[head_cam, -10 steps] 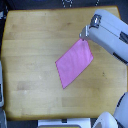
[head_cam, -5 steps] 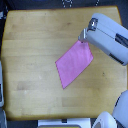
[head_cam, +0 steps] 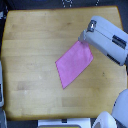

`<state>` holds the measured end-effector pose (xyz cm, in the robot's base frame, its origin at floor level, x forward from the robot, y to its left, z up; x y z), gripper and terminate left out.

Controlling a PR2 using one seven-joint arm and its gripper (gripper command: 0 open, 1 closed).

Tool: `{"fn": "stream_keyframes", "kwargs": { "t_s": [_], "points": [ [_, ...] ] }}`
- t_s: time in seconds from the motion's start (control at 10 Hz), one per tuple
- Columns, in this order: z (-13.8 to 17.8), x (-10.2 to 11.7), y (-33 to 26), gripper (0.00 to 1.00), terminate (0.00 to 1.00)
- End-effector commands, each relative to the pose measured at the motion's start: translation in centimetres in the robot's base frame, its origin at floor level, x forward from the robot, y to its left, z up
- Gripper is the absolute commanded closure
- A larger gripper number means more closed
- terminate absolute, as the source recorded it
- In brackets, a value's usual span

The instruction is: Folding a cloth

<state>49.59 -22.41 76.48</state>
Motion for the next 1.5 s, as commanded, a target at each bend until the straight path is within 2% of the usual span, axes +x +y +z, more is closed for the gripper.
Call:
{"fn": "stream_keyframes", "kwargs": {
  "t_s": [0.0,0.3,0.4,0.6,1.4],
  "points": [
    [-4.1,2.0,0.5,0.00,0.00],
    [-4.9,1.3,1.0,0.00,0.00],
    [-4.9,1.5,1.4,1.00,0.00],
    [-5.3,2.1,2.5,1.00,0.00],
    [-4.8,1.9,1.1,1.00,0.00]
  ]
}}
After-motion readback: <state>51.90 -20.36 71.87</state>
